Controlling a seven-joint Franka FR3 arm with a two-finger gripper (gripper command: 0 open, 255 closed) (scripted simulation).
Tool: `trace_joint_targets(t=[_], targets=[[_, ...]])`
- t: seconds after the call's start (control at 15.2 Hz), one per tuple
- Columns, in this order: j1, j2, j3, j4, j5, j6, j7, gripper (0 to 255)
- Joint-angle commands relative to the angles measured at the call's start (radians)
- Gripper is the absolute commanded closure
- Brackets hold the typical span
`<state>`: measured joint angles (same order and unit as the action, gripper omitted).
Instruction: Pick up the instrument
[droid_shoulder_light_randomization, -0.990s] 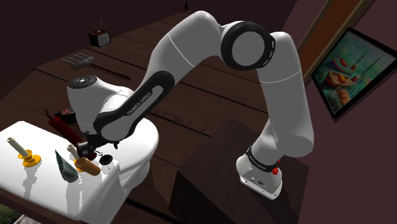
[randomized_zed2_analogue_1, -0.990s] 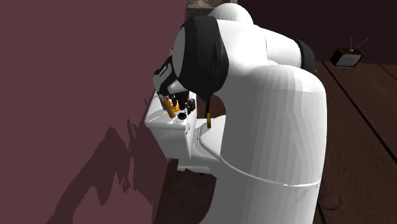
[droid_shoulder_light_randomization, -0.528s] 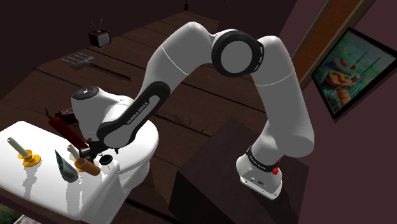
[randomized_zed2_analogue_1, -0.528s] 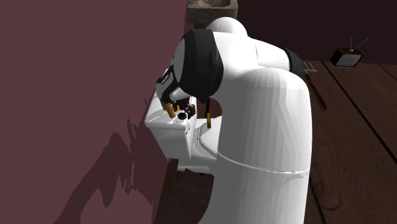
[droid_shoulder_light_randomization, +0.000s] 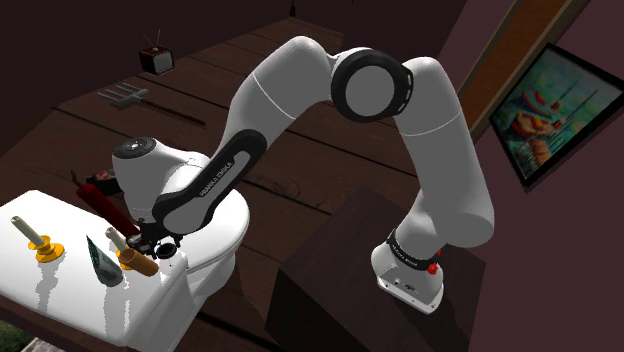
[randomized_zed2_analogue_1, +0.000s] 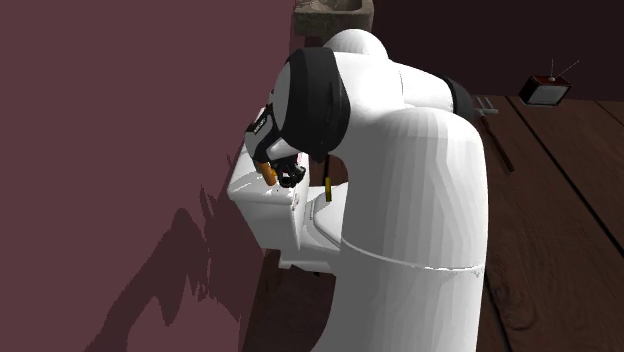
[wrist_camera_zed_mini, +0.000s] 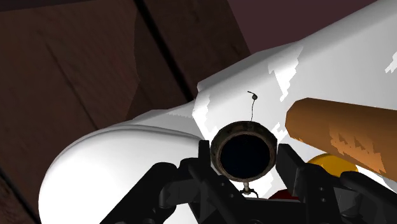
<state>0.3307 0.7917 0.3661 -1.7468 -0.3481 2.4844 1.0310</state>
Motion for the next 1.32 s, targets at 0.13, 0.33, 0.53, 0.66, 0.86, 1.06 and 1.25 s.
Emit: trace_joint_targets(t=[0.13, 0.33, 0.53, 0.66, 0.86, 1.06, 1.25], targets=[[-0.001, -0.002, 0.001, -0.003, 0.000, 0.000, 0.000, 255], [-0.010, -0.034, 0.013, -0.013, 0.011, -0.022, -0.006, 255], [-0.019, -0.065, 0.025, -0.021, 0.022, -0.045, -0.011, 255], [-0.025, -0.085, 0.032, -0.025, 0.030, -0.060, -0.015, 255], [-0.034, -0.115, 0.044, -0.030, 0.042, -0.085, -0.021, 255], [-0.042, -0.144, 0.055, -0.033, 0.054, -0.110, -0.028, 255], [-0.045, -0.154, 0.060, -0.033, 0.059, -0.120, -0.030, 255]])
